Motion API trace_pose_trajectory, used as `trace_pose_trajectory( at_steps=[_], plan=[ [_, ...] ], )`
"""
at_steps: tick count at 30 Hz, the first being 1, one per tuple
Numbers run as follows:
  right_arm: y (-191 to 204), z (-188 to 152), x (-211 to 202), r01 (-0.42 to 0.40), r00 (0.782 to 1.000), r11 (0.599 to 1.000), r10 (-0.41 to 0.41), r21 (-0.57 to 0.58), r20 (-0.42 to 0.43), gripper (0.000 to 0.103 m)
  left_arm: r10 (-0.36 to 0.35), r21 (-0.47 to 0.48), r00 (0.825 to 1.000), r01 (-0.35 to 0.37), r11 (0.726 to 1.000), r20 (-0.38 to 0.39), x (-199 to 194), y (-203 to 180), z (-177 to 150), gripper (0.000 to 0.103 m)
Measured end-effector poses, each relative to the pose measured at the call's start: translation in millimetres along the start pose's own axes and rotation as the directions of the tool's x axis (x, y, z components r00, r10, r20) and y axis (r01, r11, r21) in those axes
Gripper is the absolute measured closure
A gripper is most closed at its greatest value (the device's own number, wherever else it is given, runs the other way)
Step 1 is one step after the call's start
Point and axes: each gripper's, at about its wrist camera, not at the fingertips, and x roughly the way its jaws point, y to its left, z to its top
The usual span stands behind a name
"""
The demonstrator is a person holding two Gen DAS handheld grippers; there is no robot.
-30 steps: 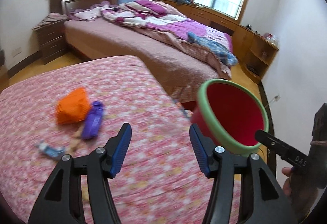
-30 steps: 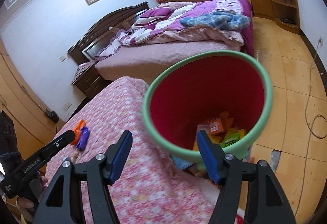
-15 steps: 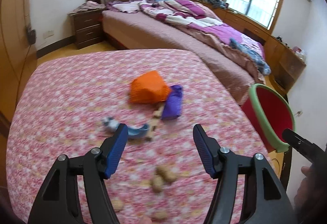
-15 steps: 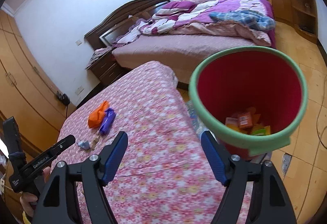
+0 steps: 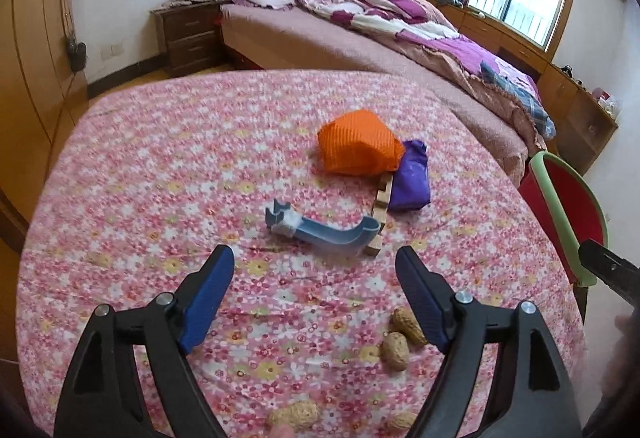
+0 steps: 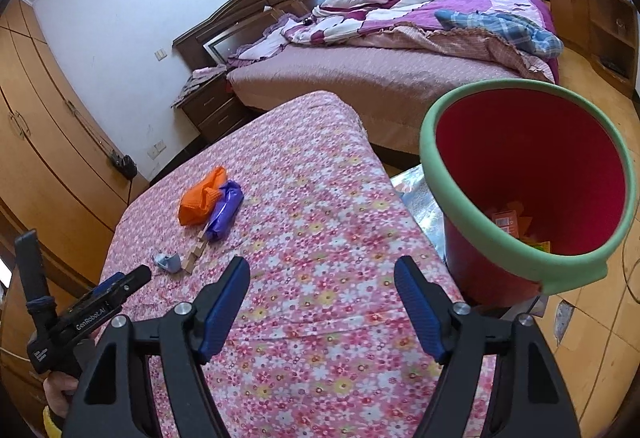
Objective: Collect trash
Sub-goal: 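Grasp the blue bent plastic tube with the left tool while the right tool grasps the purple bag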
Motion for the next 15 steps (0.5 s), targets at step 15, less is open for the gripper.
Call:
trace_pose_trajectory(
  at_steps=[15],
  plan=[
    [5.9, 2.3, 20.1, -0.011, 0.999, 1.0, 0.011, -0.009, -0.046, 0.026, 0.004, 0.048, 0.999, -0.001, 0.999, -0.048, 46.4, -6.5, 17.0, 0.021]
  ],
)
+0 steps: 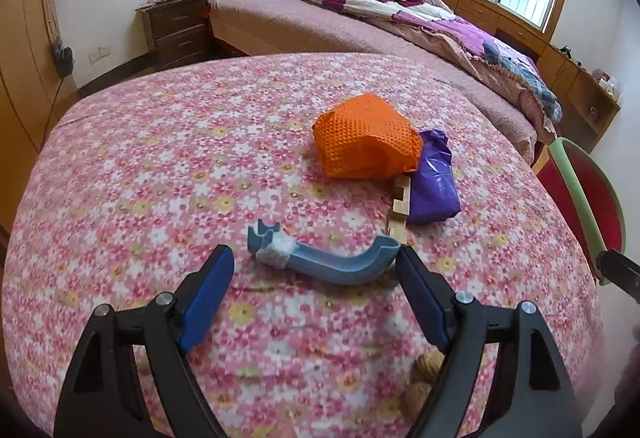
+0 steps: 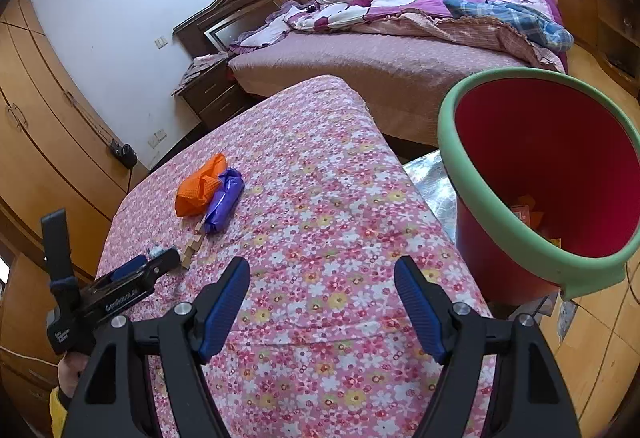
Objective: Collect trash
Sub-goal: 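Grasp the blue bent plastic tube with the left tool while the right tool grasps the purple bag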
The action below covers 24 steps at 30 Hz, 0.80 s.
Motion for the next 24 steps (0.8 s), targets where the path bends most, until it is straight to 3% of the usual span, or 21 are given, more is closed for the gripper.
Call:
trace_pose_trajectory(
  at_steps=[3, 5, 14, 24],
  plan=[
    [3.4, 2.1, 4.4, -0.005, 1.0, 1.0, 0.005, -0.007, -0.01, 0.026, -0.028, -0.03, 0.999, 0.028, 0.999, -0.022, 5.2, 3.0, 2.9, 0.021],
    [5.8, 3.6, 5.9, -0.005, 1.0, 1.0, 0.005, -0.015, -0.013, 0.026, -0.038, -0.04, 0.999, 0.037, 0.999, -0.022, 4.8, 4.8, 3.9, 0.028],
    [31.5, 19.6, 22.1, -0.019, 1.0, 0.998, 0.017, -0.063, -0.022, 0.026, -0.048, -0.084, 0.999, 0.047, 0.995, -0.008, -10.1, 21.9, 5.4, 0.029],
    [77.0, 33.4, 76.1, -0.042, 0.996, 0.99, 0.032, -0.135, -0.078, 0.026, 0.031, -0.118, 0.997, -0.023, 0.993, 0.068, -31.9, 48.7, 10.8, 0.029]
  ],
)
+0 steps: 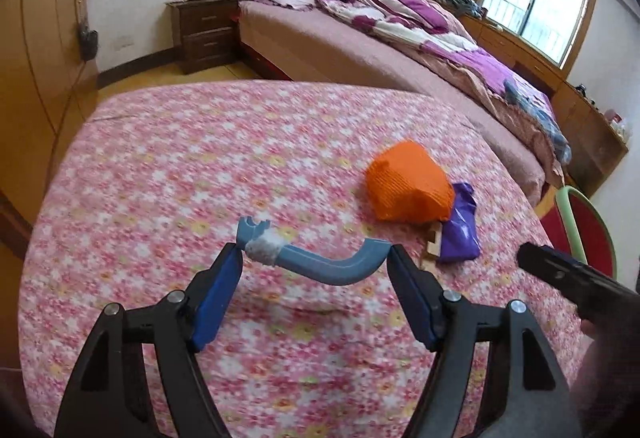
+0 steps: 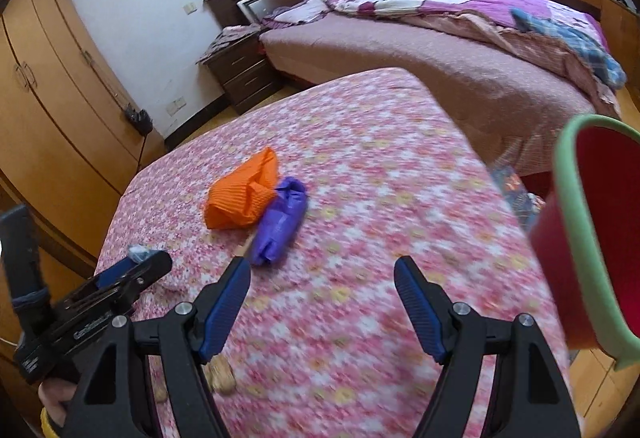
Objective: Collect trash
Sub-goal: 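Grasp the blue bent plastic tube with the left tool while the right tool grasps the purple bag, then carry both items over the red bucket and open both tools to drop them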
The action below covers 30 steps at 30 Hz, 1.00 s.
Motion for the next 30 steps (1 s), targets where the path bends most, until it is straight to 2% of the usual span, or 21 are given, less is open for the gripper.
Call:
trace_pose_trajectory(
  at_steps=[3, 5, 7, 11, 13, 16, 30],
  plan=[
    [8.7, 1.5, 17.8, -0.006, 1.0, 1.0, 0.005, -0.009, -0.023, 0.027, 0.011, -0.001, 1.0, -0.011, 1.0, 0.012, -1.3, 3.2, 1.0, 0.029],
    [13.2, 2.3, 28.7, -0.017, 0.999, 1.0, 0.017, -0.009, -0.038, 0.033, 0.015, -0.004, 1.0, -0.015, 1.0, 0.014, -1.2, 4.6, 0.8, 0.029],
    [18.5, 2.7, 39.3, -0.034, 0.998, 0.999, 0.033, -0.015, -0.058, 0.051, 0.013, -0.014, 1.0, -0.013, 1.0, 0.011, -0.1, 6.9, 0.3, 0.029],
    [28.9, 3.5, 51.4, -0.057, 0.996, 0.997, 0.053, -0.054, -0.073, 0.063, -0.004, -0.023, 1.0, 0.004, 1.0, 0.01, 0.9, 5.6, -0.4, 0.029],
    [31.5, 4.4, 53.4, -0.062, 0.995, 0.996, 0.057, -0.065, -0.079, 0.075, -0.011, -0.024, 1.0, 0.011, 1.0, 0.012, 0.3, 5.6, -0.6, 0.029],
    [31.8, 1.3, 52.2, -0.073, 0.995, 0.995, 0.067, -0.07, -0.08, 0.085, -0.021, -0.026, 1.0, 0.021, 0.999, 0.016, -2.9, 3.5, -2.0, 0.029],
    [12.0, -13.9, -31.0, -0.066, 0.997, 0.996, 0.068, -0.056, 0.044, 0.088, -0.079, 0.0, 0.995, 0.079, 0.997, 0.061, -41.9, -23.3, -13.6, 0.029]
  ],
)
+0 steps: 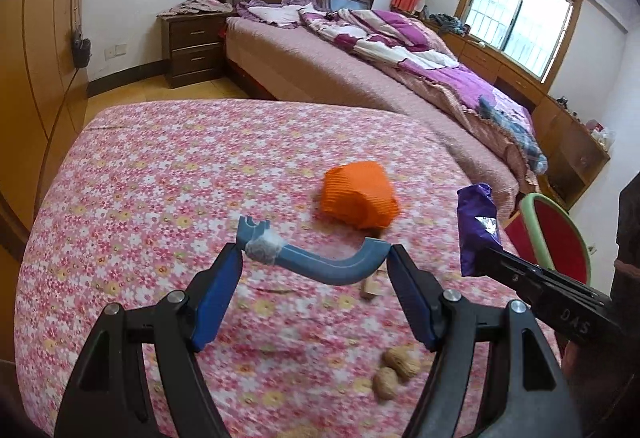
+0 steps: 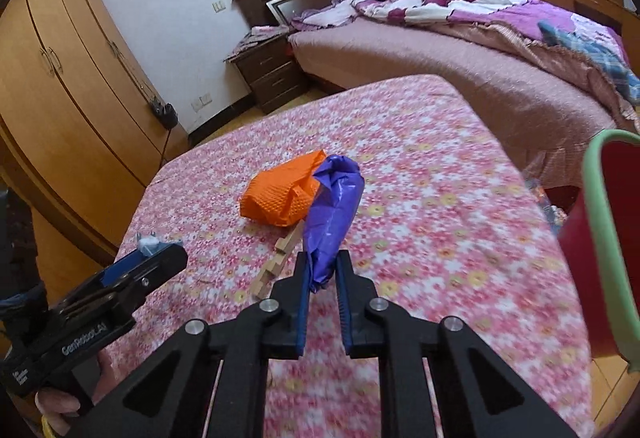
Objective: Collect trash
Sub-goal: 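Carry both items over the red bucket and open both tools to drop them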
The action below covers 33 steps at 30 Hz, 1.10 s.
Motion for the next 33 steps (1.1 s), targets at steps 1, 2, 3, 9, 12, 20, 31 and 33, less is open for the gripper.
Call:
trace_pose_trajectory(
  at_steps=[1, 2, 3, 9, 12, 20, 31, 33],
  plan=[
    [0.1, -0.2, -4.5, 0.001, 1.0, 1.0, -0.001, 0.0, 0.006, 0.088, -0.011, 0.0, 1.0, 0.011, 1.0, 0.004, -4.0, -4.0, -1.2, 0.029],
    [-1.2, -1.5, -12.3, 0.0, 1.0, 1.0, 0.0, 0.003, 0.015, 0.088, -0.02, 0.002, 1.0, 0.02, 1.0, 0.006, -6.4, -7.1, -1.6, 0.029],
    [-3.1, -3.0, -20.3, -0.001, 1.0, 1.0, 0.001, 0.006, 0.026, 0.088, -0.03, 0.005, 1.0, 0.03, 1.0, 0.007, -9.0, -10.9, -1.9, 0.029],
    [-20.2, -11.1, -64.5, 0.017, 0.995, 0.999, -0.02, 0.037, 0.093, 0.088, -0.075, 0.054, 0.997, 0.074, 0.996, 0.019, -22.9, -44.4, -5.0, 0.029],
    [-31.1, -12.3, -84.4, 0.033, 0.991, 0.998, -0.04, 0.055, 0.125, 0.088, -0.1, 0.082, 0.995, 0.097, 0.992, 0.023, -28.6, -61.9, -4.6, 0.029],
    [-69.3, -17.6, -131.3, 0.103, 0.974, 0.988, -0.124, 0.114, 0.192, 0.088, -0.166, 0.185, 0.986, 0.16, 0.969, 0.015, -36.9, -117.6, -3.0, 0.029],
    [-146.3, -24.8, -162.8, 0.207, 0.948, 0.949, -0.255, 0.238, 0.189, 0.088, -0.236, 0.324, 0.971, 0.232, 0.917, -0.028, -18.5, -201.2, -2.1, 0.029],
    [-165.3, -26.9, -163.9, 0.221, 0.945, 0.936, -0.275, 0.273, 0.179, 0.088, -0.246, 0.338, 0.968, 0.246, 0.909, -0.041, -12.4, -213.5, -3.3, 0.029]
  ],
)
